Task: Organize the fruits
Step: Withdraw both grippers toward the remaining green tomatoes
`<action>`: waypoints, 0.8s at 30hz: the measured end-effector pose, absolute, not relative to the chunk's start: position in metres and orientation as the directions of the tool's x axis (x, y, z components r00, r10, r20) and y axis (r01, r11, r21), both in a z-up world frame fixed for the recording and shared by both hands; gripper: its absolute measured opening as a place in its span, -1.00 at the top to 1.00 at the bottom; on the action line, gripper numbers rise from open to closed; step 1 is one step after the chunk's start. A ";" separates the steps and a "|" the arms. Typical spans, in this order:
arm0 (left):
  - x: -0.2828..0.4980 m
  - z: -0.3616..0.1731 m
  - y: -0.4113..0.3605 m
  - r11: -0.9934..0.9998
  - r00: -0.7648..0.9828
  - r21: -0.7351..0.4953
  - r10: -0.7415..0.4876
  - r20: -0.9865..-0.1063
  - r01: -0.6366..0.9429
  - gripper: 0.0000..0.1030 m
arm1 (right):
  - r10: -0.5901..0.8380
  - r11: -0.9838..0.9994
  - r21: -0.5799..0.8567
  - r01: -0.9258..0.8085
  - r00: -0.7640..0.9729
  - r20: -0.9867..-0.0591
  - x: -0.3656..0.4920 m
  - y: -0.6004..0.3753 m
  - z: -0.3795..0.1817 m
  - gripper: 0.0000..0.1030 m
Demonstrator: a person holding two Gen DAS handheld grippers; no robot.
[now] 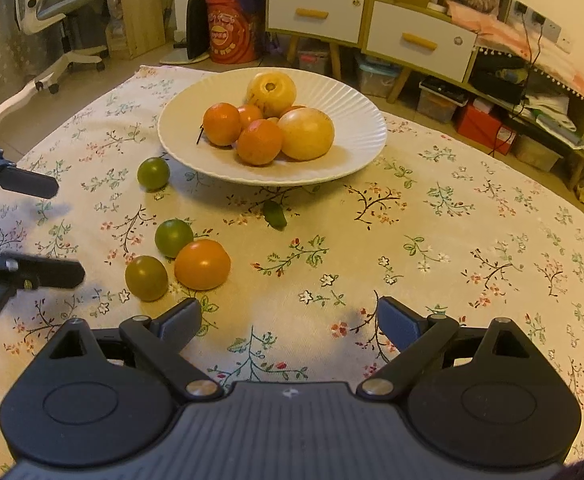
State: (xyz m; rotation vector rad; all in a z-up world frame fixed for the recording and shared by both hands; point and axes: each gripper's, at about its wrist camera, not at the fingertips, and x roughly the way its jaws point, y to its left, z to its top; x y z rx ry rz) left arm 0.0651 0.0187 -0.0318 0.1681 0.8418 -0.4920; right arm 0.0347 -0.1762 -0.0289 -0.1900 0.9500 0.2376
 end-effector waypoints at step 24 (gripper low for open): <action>0.072 -0.044 -0.017 0.808 0.454 -0.177 -0.480 -0.750 0.562 0.52 | 0.121 0.955 -0.055 -0.291 0.553 -0.824 0.034 -0.187 -0.033 -0.82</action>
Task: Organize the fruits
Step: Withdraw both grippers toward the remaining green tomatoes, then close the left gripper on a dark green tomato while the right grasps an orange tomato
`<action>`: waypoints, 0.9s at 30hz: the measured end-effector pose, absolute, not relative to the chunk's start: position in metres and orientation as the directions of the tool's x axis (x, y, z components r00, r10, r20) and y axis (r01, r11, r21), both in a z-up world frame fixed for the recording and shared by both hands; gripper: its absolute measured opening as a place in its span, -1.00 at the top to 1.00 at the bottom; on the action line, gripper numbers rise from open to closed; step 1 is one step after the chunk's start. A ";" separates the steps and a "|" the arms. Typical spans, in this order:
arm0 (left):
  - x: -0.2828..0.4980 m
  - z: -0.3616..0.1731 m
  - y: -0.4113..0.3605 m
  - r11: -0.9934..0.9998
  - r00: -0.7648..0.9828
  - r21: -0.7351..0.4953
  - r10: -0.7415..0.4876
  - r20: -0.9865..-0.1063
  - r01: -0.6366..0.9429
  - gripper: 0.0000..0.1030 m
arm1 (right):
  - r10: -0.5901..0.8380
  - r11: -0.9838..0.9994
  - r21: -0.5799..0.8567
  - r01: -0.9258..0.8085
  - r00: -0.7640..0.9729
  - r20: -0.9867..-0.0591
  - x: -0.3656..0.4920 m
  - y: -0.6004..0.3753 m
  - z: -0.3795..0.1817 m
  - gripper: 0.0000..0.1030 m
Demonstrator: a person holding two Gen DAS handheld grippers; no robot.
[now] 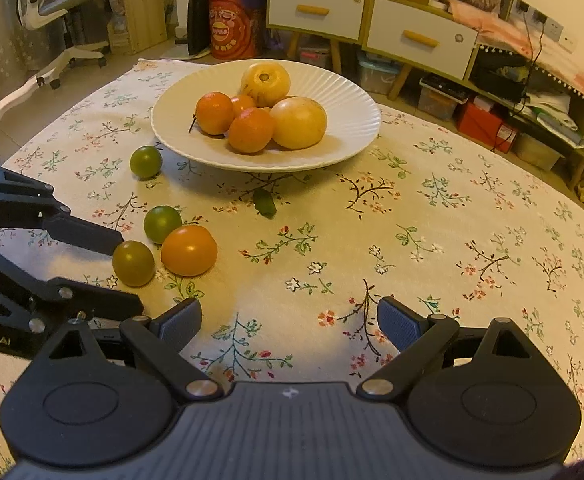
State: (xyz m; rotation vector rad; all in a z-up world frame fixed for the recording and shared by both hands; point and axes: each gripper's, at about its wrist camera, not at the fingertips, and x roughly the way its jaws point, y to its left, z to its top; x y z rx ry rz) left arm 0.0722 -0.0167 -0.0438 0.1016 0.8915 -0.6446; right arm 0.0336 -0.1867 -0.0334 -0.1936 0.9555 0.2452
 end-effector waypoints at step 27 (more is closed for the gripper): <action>0.073 -0.038 0.014 0.841 0.449 -0.179 -0.439 -0.778 0.511 1.00 | 0.172 0.939 -0.026 -0.344 0.532 -0.829 0.044 -0.152 -0.037 -0.43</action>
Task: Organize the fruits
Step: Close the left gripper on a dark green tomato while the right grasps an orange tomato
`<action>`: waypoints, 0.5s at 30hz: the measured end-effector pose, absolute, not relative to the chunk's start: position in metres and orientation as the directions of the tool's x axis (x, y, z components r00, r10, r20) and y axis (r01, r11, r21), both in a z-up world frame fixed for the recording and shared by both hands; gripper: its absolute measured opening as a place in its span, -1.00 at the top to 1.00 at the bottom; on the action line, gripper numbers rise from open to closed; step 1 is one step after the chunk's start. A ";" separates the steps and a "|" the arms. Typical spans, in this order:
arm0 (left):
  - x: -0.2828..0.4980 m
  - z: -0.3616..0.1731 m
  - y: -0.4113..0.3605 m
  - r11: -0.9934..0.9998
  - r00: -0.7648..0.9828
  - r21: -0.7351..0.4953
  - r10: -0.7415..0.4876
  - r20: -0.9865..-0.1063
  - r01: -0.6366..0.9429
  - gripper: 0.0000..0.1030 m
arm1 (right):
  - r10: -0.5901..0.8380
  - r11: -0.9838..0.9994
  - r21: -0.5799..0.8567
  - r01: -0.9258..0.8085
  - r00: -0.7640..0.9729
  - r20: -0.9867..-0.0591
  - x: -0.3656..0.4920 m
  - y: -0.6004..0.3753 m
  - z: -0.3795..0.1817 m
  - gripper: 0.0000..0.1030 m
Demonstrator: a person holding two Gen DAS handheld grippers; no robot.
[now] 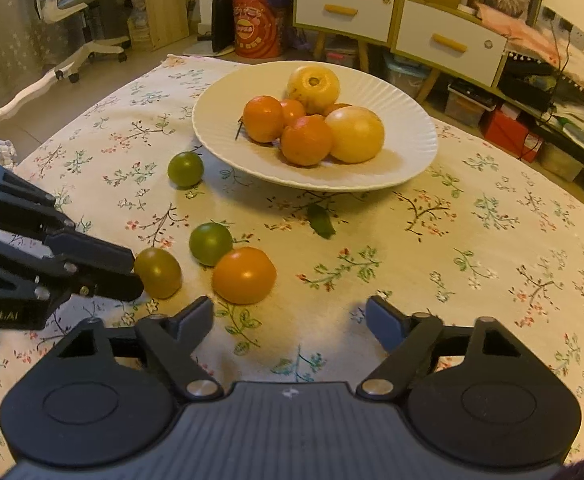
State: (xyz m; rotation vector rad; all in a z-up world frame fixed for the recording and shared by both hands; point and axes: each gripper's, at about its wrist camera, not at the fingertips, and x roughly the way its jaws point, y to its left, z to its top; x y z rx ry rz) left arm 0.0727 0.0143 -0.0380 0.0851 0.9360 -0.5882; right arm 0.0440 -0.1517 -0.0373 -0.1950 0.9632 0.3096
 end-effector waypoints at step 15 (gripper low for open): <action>0.074 -0.042 0.008 0.834 0.458 -0.166 -0.443 -0.771 0.527 0.49 | 0.263 0.923 0.062 -0.381 0.503 -0.823 0.048 -0.141 -0.033 0.35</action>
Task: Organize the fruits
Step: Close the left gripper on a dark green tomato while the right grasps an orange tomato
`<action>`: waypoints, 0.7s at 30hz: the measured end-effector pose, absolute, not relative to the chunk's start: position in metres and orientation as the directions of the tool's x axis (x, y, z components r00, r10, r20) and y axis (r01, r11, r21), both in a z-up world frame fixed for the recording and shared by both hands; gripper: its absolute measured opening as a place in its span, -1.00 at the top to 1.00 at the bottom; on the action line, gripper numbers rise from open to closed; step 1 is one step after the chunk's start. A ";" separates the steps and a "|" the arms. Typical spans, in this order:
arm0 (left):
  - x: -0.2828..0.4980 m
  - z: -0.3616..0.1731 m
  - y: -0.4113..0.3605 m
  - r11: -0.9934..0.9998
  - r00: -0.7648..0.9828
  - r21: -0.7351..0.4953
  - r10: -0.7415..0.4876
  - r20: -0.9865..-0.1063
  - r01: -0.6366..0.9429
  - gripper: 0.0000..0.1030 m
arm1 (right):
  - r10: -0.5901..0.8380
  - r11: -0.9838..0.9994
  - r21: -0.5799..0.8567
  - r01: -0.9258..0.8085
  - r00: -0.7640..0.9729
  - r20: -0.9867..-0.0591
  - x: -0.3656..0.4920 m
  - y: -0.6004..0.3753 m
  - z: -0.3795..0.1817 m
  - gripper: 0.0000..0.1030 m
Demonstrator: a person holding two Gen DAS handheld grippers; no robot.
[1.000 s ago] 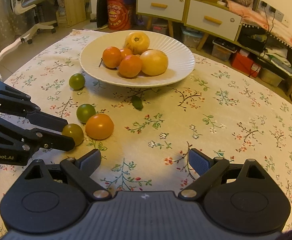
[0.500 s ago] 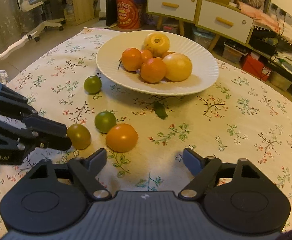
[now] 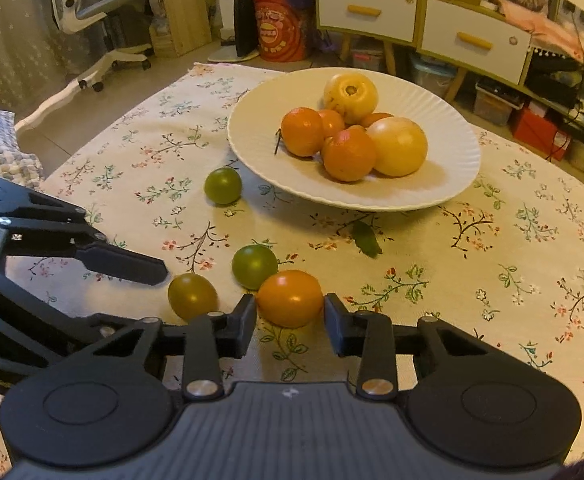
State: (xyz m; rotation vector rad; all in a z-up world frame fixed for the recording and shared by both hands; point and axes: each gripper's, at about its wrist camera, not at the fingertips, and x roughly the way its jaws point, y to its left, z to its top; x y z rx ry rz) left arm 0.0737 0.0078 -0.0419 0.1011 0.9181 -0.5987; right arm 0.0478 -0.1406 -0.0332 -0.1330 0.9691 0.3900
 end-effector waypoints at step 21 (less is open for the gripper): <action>0.077 -0.041 -0.003 0.845 0.478 -0.132 -0.415 -0.774 0.519 0.88 | 0.254 0.927 0.056 -0.370 0.512 -0.820 0.045 -0.149 -0.029 0.36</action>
